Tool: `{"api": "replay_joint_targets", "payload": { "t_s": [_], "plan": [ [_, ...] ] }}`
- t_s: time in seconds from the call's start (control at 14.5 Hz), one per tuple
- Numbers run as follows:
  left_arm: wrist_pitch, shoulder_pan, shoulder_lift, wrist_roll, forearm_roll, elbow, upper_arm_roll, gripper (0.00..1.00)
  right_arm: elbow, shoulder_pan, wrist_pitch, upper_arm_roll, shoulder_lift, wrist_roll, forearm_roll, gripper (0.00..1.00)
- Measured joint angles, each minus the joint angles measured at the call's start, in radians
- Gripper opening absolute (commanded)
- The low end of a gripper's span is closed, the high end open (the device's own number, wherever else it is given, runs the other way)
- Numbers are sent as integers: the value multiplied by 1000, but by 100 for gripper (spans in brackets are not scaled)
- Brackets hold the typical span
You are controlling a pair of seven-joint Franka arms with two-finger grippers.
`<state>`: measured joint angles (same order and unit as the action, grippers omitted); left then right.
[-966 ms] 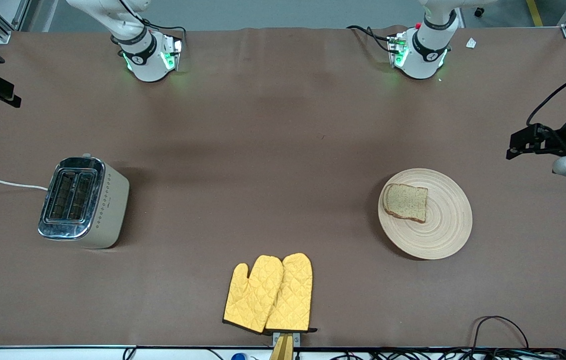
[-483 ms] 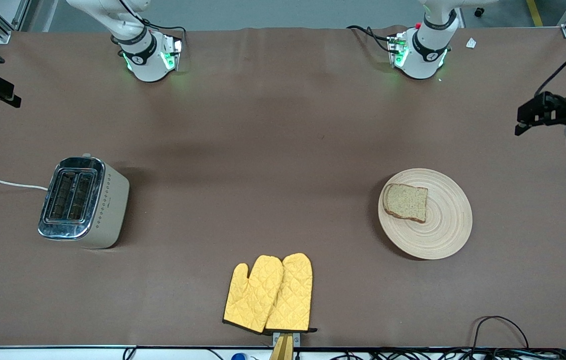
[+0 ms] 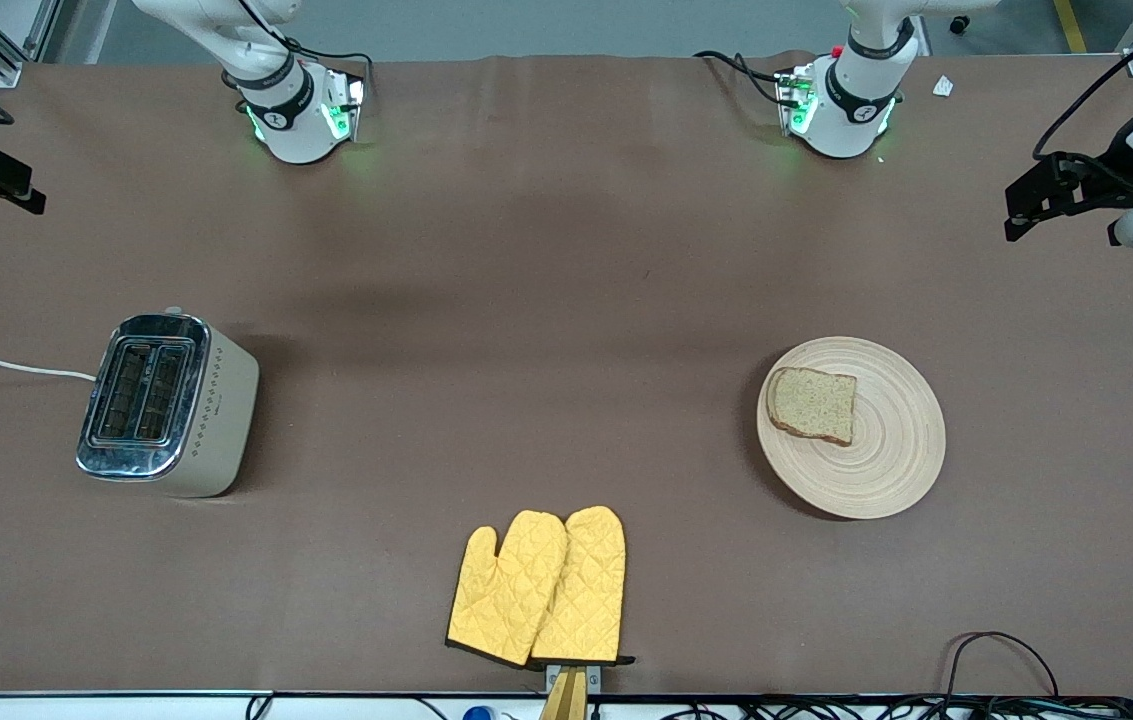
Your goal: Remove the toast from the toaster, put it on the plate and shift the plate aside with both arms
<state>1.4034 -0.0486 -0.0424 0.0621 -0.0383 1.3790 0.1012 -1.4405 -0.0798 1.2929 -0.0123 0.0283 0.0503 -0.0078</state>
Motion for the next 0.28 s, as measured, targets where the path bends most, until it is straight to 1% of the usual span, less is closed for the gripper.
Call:
{"api": "replay_joint_targets", "payload": {
  "t_s": [0.28],
  "plan": [
    [0, -4, 0, 5, 0, 6, 2, 100, 38, 0, -44, -2, 12, 0, 7, 100]
  ]
}}
